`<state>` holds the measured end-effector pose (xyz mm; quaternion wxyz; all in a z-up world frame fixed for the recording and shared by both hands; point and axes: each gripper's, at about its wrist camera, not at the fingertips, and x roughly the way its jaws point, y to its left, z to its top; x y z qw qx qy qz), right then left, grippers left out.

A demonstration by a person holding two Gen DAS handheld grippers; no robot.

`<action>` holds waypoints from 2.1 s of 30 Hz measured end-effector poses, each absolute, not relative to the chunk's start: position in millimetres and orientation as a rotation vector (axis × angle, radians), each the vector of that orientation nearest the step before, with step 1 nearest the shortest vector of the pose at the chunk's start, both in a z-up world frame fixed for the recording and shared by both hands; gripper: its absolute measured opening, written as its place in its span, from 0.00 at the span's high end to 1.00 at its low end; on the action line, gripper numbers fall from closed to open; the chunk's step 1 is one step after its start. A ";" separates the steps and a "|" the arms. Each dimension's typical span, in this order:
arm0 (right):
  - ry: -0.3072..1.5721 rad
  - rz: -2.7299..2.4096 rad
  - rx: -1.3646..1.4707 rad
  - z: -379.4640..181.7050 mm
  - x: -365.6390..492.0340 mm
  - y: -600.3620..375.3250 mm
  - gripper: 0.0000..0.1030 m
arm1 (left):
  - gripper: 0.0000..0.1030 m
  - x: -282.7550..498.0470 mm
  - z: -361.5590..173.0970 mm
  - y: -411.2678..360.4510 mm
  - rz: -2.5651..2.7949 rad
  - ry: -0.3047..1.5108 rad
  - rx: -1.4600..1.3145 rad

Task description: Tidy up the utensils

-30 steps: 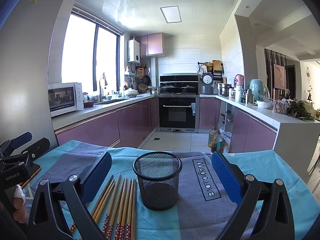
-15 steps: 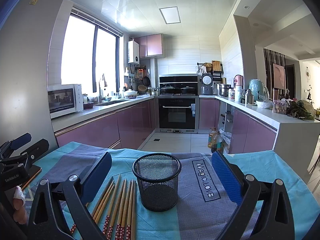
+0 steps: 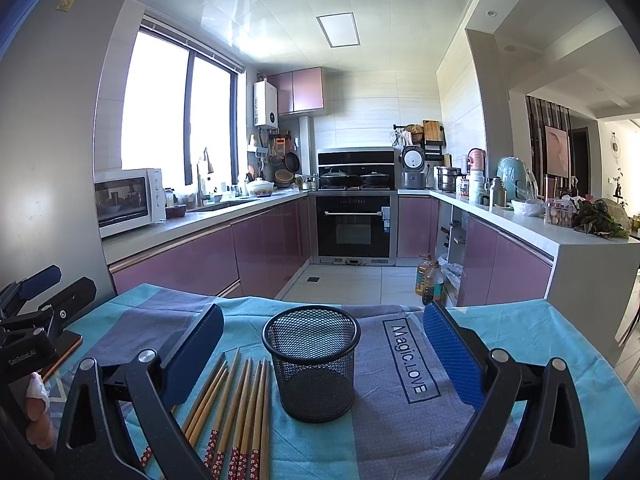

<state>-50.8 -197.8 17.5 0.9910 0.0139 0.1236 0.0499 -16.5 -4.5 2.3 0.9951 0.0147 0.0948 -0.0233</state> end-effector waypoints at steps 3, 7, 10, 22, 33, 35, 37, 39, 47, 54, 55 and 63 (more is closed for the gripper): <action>0.246 0.099 0.026 17.4 -50.9 -197.7 0.06 | 0.05 -17.0 2.0 -4.8 -0.047 0.190 0.029; 0.246 0.097 0.029 16.3 -51.0 -198.0 0.06 | 0.05 -17.0 2.1 -4.9 -0.047 0.189 0.028; 0.247 0.097 0.030 16.1 -50.7 -198.8 0.06 | 0.05 -16.7 2.0 -5.4 -0.047 0.191 0.029; 0.247 0.097 0.031 15.8 -49.9 -199.4 0.06 | 0.05 -17.0 2.4 -5.8 -0.047 0.190 0.029; 0.245 0.094 0.030 15.7 -49.4 -199.8 0.06 | 0.05 -17.2 2.3 -6.3 -0.047 0.190 0.030; 0.247 0.094 0.031 15.7 -49.4 -199.9 0.06 | 0.05 -17.2 2.3 -6.2 -0.047 0.190 0.029; 0.246 0.094 0.030 15.6 -49.3 -199.7 0.06 | 0.05 -17.1 2.5 -6.5 -0.048 0.189 0.029; 0.246 0.095 0.030 15.7 -49.5 -200.0 0.06 | 0.05 -16.6 2.5 -6.6 -0.047 0.191 0.030; 0.246 0.092 0.031 15.8 -50.3 -200.9 0.06 | 0.05 -16.3 2.2 -7.0 -0.048 0.193 0.030; 0.247 0.093 0.035 15.5 -50.1 -202.1 0.06 | 0.05 -16.1 2.2 -7.4 -0.049 0.193 0.029; 0.247 0.094 0.035 15.6 -50.0 -202.1 0.06 | 0.05 -15.9 1.6 -7.9 -0.049 0.194 0.029; 0.249 0.096 0.038 14.9 -49.5 -202.8 0.06 | 0.05 -15.7 1.6 -8.0 -0.049 0.195 0.031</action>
